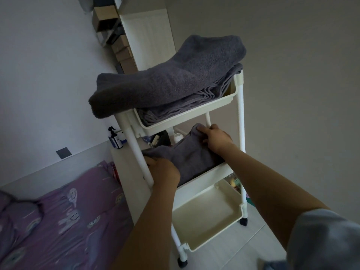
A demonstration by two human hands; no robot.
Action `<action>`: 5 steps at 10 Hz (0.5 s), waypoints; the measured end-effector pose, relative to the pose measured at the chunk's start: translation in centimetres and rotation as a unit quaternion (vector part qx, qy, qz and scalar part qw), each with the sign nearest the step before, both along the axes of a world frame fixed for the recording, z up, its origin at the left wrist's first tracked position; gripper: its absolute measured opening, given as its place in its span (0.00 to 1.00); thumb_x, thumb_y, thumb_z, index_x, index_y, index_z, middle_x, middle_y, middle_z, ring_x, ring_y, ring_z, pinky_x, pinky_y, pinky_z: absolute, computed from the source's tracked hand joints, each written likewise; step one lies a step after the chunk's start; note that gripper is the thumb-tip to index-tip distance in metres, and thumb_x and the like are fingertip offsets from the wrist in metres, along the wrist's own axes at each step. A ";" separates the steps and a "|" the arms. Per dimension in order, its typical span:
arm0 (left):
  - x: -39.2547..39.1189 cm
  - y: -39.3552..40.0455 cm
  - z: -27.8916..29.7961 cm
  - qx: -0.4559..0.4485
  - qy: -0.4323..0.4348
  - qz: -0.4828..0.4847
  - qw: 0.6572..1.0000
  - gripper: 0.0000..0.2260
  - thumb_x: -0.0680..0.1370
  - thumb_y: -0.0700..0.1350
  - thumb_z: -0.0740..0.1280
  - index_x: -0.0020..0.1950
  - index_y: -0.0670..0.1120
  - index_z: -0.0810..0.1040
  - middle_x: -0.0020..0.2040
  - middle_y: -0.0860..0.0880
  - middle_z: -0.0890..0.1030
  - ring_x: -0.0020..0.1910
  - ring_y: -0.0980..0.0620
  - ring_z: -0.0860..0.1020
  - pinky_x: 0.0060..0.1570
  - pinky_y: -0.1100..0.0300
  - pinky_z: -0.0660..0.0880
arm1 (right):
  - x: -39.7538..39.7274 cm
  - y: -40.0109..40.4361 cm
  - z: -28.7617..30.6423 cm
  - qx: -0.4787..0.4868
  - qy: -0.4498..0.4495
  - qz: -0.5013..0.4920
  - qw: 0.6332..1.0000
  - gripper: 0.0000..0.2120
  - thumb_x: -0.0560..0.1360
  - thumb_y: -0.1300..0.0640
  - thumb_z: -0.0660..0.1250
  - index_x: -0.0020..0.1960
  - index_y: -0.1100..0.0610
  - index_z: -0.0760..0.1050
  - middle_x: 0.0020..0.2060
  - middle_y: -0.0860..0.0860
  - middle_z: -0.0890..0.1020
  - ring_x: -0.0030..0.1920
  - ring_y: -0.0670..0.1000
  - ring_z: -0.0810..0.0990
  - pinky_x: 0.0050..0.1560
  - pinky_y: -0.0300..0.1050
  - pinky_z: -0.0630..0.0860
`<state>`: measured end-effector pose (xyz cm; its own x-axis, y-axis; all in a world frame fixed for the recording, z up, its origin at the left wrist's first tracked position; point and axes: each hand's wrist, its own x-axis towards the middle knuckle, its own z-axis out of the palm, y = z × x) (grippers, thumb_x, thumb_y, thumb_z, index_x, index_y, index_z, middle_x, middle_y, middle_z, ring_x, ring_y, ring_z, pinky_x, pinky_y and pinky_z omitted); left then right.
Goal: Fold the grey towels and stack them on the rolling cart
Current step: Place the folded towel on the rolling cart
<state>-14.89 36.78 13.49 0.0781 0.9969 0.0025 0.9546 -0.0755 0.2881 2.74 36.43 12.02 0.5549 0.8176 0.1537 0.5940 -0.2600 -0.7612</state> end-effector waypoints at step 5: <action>3.0 1.5 -3.1 -0.105 0.045 -0.082 0.990 0.30 0.80 0.61 0.43 0.77 0.49 0.38 0.75 0.39 0.33 0.74 0.41 0.32 0.69 0.41 0.30 | 1.1 -0.4 -1.4 -0.210 -0.360 0.151 0.896 0.29 0.79 0.37 0.40 0.76 0.47 0.44 0.76 0.45 0.44 0.75 0.46 0.39 0.74 0.52 0.36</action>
